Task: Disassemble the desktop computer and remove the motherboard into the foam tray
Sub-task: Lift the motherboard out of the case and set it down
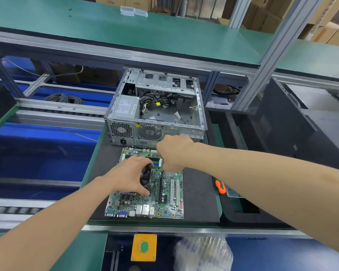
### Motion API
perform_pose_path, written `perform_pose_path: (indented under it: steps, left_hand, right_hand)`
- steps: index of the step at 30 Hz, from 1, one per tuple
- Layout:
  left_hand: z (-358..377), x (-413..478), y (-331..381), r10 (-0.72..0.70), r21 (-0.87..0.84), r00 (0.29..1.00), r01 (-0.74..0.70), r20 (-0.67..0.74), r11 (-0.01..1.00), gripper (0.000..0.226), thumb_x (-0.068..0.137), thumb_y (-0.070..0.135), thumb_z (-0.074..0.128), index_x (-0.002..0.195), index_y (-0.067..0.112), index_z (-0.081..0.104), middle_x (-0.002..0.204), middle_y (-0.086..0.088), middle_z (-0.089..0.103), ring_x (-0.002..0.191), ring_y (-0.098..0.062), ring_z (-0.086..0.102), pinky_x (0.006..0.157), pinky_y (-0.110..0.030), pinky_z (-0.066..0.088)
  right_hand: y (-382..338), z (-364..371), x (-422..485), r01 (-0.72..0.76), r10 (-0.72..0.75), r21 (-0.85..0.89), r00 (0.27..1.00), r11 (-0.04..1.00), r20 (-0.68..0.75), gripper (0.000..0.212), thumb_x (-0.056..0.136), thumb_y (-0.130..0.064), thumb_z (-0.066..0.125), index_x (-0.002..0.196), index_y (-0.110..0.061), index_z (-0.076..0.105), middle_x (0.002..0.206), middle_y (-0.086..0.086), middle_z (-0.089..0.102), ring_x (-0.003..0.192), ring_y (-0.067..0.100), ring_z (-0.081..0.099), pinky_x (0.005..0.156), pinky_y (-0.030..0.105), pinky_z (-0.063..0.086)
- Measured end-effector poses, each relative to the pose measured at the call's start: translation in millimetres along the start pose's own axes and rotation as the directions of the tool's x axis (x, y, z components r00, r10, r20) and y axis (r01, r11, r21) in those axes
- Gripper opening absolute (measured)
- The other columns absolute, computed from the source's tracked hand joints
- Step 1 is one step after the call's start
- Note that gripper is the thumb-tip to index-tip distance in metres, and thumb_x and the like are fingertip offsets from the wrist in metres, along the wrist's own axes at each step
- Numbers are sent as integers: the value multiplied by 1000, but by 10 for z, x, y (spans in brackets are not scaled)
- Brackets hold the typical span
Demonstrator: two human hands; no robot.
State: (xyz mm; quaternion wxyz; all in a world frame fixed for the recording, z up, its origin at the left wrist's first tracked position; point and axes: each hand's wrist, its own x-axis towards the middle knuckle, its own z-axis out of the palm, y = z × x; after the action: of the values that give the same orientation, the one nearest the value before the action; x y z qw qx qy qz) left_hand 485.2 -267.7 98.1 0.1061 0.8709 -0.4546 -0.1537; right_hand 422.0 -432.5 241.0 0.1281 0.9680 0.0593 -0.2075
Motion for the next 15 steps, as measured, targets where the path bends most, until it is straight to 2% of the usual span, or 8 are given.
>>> perform_pose_path:
  steps: [2, 7, 12, 15]
  left_hand:
    - [-5, 1, -3, 0, 0, 1000, 0, 9, 1000, 97, 52, 83, 75, 130, 31, 48, 114, 14, 54, 104, -14, 51, 88, -39, 51]
    - [13, 10, 21, -5, 174, 999, -2, 35, 985, 101, 56, 85, 69, 136, 30, 39, 126, 12, 51, 115, -18, 49, 95, -41, 45]
    - [59, -36, -6, 17, 96, 999, -21, 33, 995, 103, 62, 83, 70, 146, 43, 27, 144, 15, 40, 130, -17, 37, 108, -47, 33]
    - [73, -66, 7, 72, 80, 997, -71, -11, 994, 94, 64, 84, 67, 147, 48, 38, 150, 18, 32, 136, -13, 29, 115, -46, 18]
  right_hand:
    - [-14, -55, -31, 18, -18, 17, 1000, 1000, -5, 26, 89, -22, 60, 69, -18, 44, 77, 4, 46, 59, 20, 50, 55, 31, 42]
    - [-79, -106, -62, 44, -46, 63, 999, 997, 23, 19, 85, -16, 59, 67, -14, 52, 69, 3, 54, 55, 21, 49, 50, 25, 42]
    - [-137, -98, -77, 65, -66, 77, 998, 995, 12, 14, 85, -16, 60, 71, -14, 57, 72, 2, 55, 54, 20, 49, 47, 24, 40]
    - [-148, -75, -54, 69, -69, 78, 998, 995, -6, 15, 88, -22, 61, 75, -16, 61, 75, 2, 58, 56, 19, 54, 46, 25, 40]
